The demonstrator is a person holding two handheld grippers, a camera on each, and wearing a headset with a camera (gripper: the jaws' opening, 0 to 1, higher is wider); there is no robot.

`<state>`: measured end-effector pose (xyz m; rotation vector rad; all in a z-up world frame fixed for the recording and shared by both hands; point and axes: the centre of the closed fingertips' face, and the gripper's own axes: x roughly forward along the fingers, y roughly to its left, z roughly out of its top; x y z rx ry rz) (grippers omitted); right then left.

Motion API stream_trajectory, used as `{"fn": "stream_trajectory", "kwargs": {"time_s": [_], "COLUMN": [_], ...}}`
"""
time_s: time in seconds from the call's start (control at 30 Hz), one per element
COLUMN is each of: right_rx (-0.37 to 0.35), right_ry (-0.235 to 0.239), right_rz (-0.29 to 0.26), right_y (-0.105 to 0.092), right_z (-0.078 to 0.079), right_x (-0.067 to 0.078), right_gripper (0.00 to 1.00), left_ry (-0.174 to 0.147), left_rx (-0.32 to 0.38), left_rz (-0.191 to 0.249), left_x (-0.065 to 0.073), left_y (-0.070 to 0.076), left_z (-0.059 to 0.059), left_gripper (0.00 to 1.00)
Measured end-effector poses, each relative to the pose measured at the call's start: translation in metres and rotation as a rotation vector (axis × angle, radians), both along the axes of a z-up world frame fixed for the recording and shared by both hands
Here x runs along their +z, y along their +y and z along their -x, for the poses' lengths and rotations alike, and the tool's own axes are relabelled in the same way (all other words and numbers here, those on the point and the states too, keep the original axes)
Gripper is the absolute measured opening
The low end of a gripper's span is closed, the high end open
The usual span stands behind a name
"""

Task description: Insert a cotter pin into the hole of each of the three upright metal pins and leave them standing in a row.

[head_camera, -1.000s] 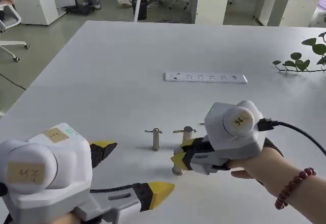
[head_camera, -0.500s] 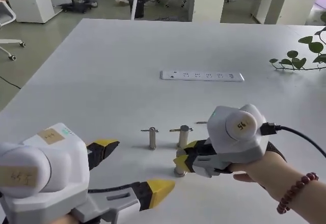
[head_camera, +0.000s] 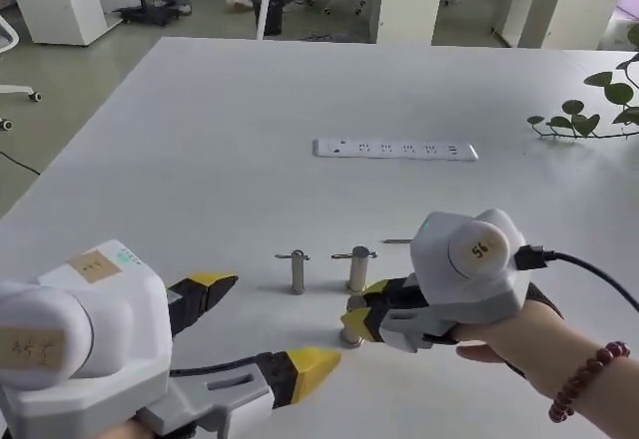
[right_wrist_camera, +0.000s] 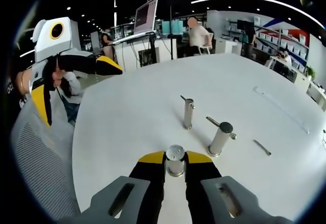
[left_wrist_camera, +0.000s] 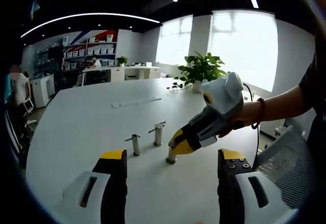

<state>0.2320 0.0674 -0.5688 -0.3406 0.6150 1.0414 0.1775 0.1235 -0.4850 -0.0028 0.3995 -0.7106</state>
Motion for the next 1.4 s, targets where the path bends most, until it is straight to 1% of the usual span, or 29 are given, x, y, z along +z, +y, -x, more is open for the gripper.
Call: {"fn": "stream_trajectory", "kwargs": {"time_s": [0.1, 0.17, 0.23, 0.27, 0.33, 0.47, 0.53, 0.6, 0.67, 0.73, 0.8, 0.83, 0.9, 1.03, 1.1, 1.23, 1.3, 1.4], "right_rx": [-0.019, -0.022, -0.021, -0.023, -0.035, -0.038, -0.034, -0.033, -0.043, -0.052, -0.078, -0.094, -0.119, -0.150, -0.158, -0.156, -0.151, -0.138], "right_ry": [0.032, 0.036, 0.040, 0.043, 0.058, 0.058, 0.077, 0.083, 0.081, 0.068, 0.053, 0.049, 0.032, 0.001, -0.001, -0.014, -0.012, -0.017], "right_rz": [-0.024, -0.039, -0.048, -0.061, -0.093, -0.110, -0.108, -0.114, -0.122, -0.122, -0.124, -0.129, -0.124, -0.090, -0.080, -0.041, -0.024, 0.005], "right_y": [0.000, 0.000, 0.000, 0.000, 0.001, -0.003, -0.006, -0.010, -0.014, -0.018, -0.025, -0.027, -0.034, -0.046, -0.049, -0.054, -0.054, -0.056], "right_z": [0.000, -0.001, -0.001, -0.001, -0.001, -0.003, -0.004, -0.006, -0.011, -0.016, -0.025, -0.030, -0.039, -0.056, -0.063, -0.076, -0.082, -0.091], "right_x": [0.001, 0.005, 0.008, 0.011, 0.017, 0.026, 0.028, 0.032, 0.036, 0.040, 0.044, 0.045, 0.047, 0.047, 0.046, 0.043, 0.039, 0.034], "right_gripper": [0.10, 0.11, 0.11, 0.12, 0.14, 0.16, 0.17, 0.17, 0.17, 0.17, 0.17, 0.17, 0.17, 0.17, 0.16, 0.15, 0.16, 0.15], "left_ry": [-0.011, -0.015, -0.025, -0.028, -0.027, -0.030, -0.027, -0.027, -0.027, -0.031, -0.034, -0.042, -0.047, -0.044, -0.041, -0.040, -0.039, -0.028], "left_rx": [-0.005, -0.011, -0.019, -0.024, -0.028, -0.030, -0.028, -0.028, -0.028, -0.026, -0.026, -0.026, -0.022, -0.015, -0.020, -0.032, -0.037, -0.034], "left_rz": [0.011, 0.006, -0.012, -0.025, -0.033, -0.037, -0.036, -0.040, -0.038, -0.036, -0.035, -0.033, -0.033, -0.032, -0.033, -0.043, -0.043, -0.052], "left_x": [0.002, 0.002, 0.001, 0.001, -0.001, -0.002, -0.004, -0.005, -0.005, -0.006, -0.006, -0.005, -0.005, -0.007, -0.008, -0.011, -0.012, -0.016], "left_y": [-0.001, -0.002, -0.003, -0.003, -0.004, -0.004, -0.003, -0.003, -0.004, -0.003, -0.003, -0.003, -0.003, -0.003, -0.003, -0.005, -0.005, -0.005], "left_z": [0.000, 0.000, 0.000, 0.000, -0.001, -0.002, -0.003, -0.003, -0.003, -0.004, -0.004, -0.005, -0.006, -0.008, -0.009, -0.010, -0.011, -0.014], "left_gripper": [0.69, 0.67, 0.65, 0.64, 0.64, 0.62, 0.60, 0.60, 0.59, 0.59, 0.57, 0.57, 0.56, 0.56, 0.56, 0.56, 0.56, 0.58]}}
